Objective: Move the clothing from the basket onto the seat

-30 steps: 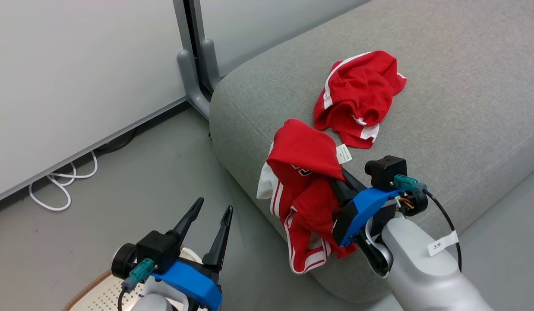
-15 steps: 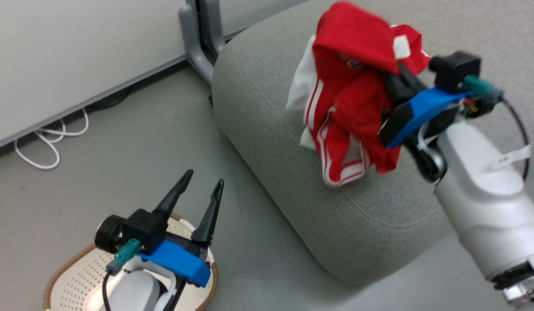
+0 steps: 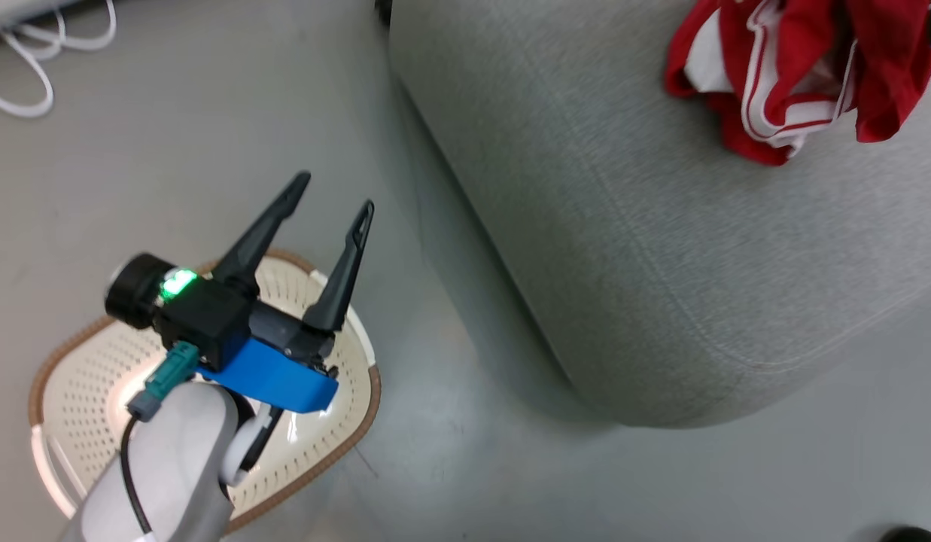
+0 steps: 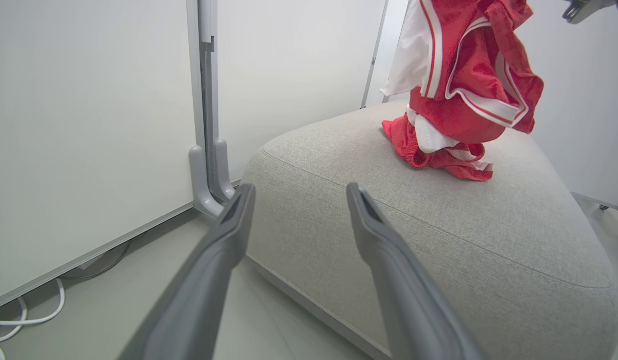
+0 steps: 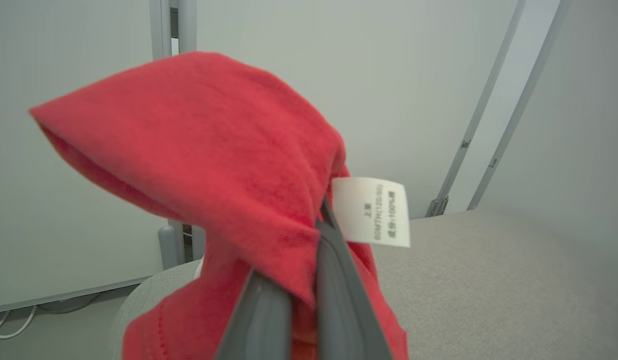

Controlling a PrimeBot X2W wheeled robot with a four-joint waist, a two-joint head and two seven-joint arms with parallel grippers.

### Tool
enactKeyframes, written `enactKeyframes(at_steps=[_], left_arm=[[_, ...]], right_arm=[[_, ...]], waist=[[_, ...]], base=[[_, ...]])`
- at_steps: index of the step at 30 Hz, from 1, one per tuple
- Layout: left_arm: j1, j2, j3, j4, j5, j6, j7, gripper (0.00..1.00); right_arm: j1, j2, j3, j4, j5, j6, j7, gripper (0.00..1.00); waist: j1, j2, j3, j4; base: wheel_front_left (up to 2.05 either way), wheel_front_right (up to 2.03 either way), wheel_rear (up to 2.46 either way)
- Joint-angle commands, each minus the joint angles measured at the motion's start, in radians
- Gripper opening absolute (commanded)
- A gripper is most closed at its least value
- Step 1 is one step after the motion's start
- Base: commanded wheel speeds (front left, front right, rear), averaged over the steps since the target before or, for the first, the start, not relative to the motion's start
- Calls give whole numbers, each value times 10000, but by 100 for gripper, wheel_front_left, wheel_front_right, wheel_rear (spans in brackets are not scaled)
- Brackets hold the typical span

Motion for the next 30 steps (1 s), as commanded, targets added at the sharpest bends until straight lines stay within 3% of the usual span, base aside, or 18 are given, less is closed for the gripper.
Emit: enactKeyframes(at_steps=[1,10,19,20,21,22,30], left_arm=[[-376,167,66,-283,119,-17,-19,100],[-804,658,244,-1312,397,67,27,100],[-609,672,171,-1539,347,176,17,100],[-578,658,172,-1495,303,200,11,100],[-574,647,177,-1472,286,207,8,100],[-573,632,172,-1454,295,206,5,100],[-617,486,59,-1232,201,187,-11,100]], right_arm=[[-96,-65,-427,119,-146,1,-136,0],[86,263,-1595,1093,-450,1,-425,0],[254,513,-2206,1790,-867,1,-533,0],[280,582,-2249,1680,-947,1,-535,20],[308,623,-2268,1629,-989,1,-536,56],[335,641,-2287,1581,-1024,1,-537,100],[544,749,-2304,1335,-1195,1,-535,100]], waist=[[-3,0,1151,470],[-3,0,2260,680],[-3,0,2332,871],[-3,0,2274,884],[-3,0,2236,888],[-3,0,2205,892],[-3,0,1951,945]], base=[[0,0,0],[0,0,0],[0,0,0],[0,0,0],[0,0,0],[0,0,0],[0,0,0]])
